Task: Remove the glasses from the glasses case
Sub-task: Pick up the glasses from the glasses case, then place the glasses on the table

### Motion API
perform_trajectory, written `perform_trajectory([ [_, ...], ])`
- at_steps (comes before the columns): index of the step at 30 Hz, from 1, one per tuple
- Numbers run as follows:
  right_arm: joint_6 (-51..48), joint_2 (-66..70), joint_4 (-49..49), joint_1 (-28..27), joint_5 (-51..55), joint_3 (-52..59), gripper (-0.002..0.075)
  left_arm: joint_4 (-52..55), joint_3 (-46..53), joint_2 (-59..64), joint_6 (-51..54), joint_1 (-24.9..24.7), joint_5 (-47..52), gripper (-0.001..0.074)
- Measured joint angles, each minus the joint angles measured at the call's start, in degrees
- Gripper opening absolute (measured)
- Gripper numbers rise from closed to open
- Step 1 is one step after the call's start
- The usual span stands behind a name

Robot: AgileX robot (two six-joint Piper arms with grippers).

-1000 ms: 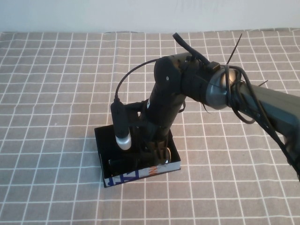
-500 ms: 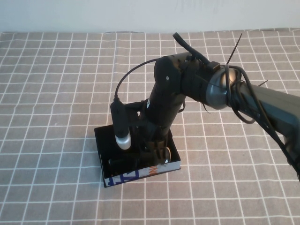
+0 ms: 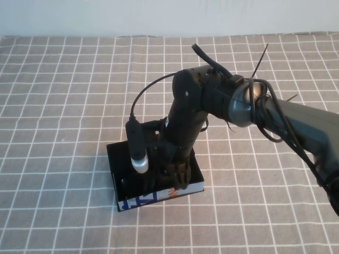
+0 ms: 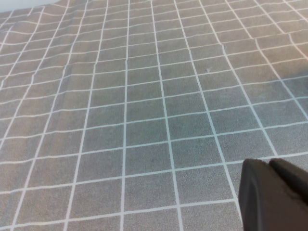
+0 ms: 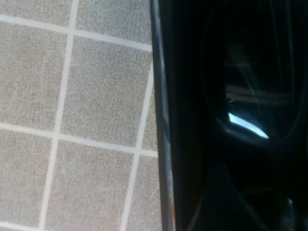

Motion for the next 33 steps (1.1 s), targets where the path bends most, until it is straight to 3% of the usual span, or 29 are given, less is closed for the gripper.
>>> perform_trajectory([
  [6, 0.0, 0.2, -0.1, 0.0, 0.0, -0.1, 0.0277, 0.0, 0.0, 0.0, 0.0, 0.0, 0.0, -0.0005],
  [13, 0.1, 0.1, -0.9, 0.0, 0.6, -0.3, 0.0061, 0.0, 0.0, 0.0, 0.0, 0.0, 0.0, -0.0004],
  [26, 14.5, -4.6, -3.2, 0.1, 6.1, -12.4, 0.0058, 0.0, 0.0, 0.0, 0.0, 0.0, 0.0, -0.0004],
  [33, 37.8, -12.9, -4.1, -2.3, 6.7, -12.2, 0.0058, 0.0, 0.0, 0.0, 0.0, 0.0, 0.0, -0.0004],
])
